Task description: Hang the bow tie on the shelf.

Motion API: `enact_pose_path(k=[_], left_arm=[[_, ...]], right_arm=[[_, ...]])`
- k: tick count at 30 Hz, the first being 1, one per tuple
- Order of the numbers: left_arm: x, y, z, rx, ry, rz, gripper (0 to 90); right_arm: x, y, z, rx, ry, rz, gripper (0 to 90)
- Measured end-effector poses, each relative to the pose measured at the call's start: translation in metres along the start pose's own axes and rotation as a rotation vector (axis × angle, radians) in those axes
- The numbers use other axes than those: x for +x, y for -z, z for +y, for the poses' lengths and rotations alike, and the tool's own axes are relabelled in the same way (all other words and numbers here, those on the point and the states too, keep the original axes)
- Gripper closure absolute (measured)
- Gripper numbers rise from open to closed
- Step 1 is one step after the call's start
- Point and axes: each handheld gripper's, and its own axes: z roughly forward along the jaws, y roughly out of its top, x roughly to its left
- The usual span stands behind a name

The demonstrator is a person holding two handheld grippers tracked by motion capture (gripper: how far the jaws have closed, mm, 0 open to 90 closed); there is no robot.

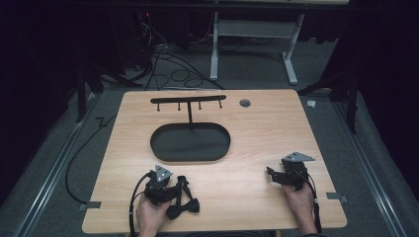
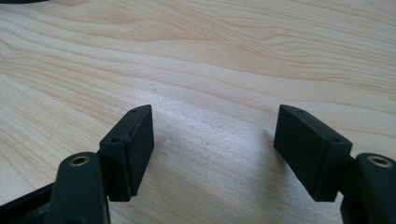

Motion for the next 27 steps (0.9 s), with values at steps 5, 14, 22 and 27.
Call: enact_pose_path(k=[5, 14, 22, 27], left_arm=[[-0.0014, -0.0012, -0.0002, -0.001, -0.007, -0.004, 49.4], [-0.0041, -0.001, -0.0018, -0.01, -0.033, -0.037, 66.0], [-0.0075, -0.0008, -0.0015, -0.005, -0.035, -0.059, 78.1], [-0.0073, -0.0008, -0.0012, -0.003, -0.029, -0.062, 79.8]], right_arm=[[-0.0001, 0.0, 0.0, 0.0, 0.0, -0.001, 29.7], [0.0, 0.0, 0.0, 0.0, 0.0, -0.001, 29.8], [0.0001, 0.0, 0.0, 0.0, 0.001, -0.002, 29.8], [0.0001, -0.0001, 0.0, 0.0, 0.001, -0.002, 29.7]])
